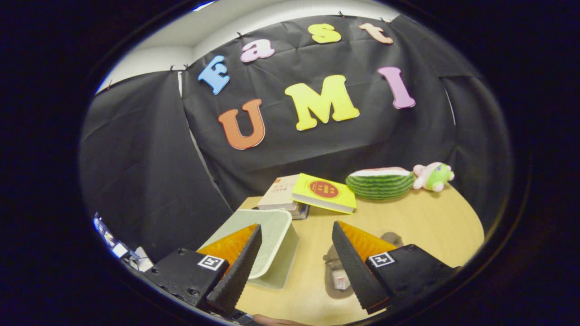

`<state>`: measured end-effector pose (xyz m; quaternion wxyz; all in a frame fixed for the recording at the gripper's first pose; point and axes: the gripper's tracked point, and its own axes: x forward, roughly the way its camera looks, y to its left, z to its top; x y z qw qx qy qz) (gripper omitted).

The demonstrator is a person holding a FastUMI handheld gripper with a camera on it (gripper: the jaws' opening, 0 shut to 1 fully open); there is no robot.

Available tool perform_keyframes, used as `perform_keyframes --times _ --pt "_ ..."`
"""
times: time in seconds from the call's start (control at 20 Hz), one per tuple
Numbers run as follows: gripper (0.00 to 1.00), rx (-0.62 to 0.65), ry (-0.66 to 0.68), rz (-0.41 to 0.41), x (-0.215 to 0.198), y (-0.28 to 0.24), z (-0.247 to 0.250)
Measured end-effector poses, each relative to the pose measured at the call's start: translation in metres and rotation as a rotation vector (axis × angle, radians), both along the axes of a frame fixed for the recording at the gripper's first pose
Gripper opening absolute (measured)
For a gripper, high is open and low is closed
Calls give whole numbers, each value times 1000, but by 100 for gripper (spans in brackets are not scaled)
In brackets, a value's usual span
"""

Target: Open the storage box then place both shoes into the box .Put the left shoe in first, then the right shoe, with the right side of both shoes facing outward in a uniform manner.

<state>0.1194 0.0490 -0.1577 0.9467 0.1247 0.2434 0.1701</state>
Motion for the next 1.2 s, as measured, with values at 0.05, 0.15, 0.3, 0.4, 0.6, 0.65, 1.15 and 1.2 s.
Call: perform_keyframes --times 0.05,0.15,0.3,0.4,0.6,0.65,1.15,1.2 --pt "100 34 37 33 6 7 -9" --pt "100 87 118 78 18 12 -27" --pt "99 164 213 77 40 16 -53" --pt "98 235 285 119 49 30 -72" --pt "98 378 430 191 57 52 -98" --pt "98 416 449 217 55 56 -98" --pt "76 596 635 371 74 90 -128" --pt "72 615 669 364 77 93 -132"
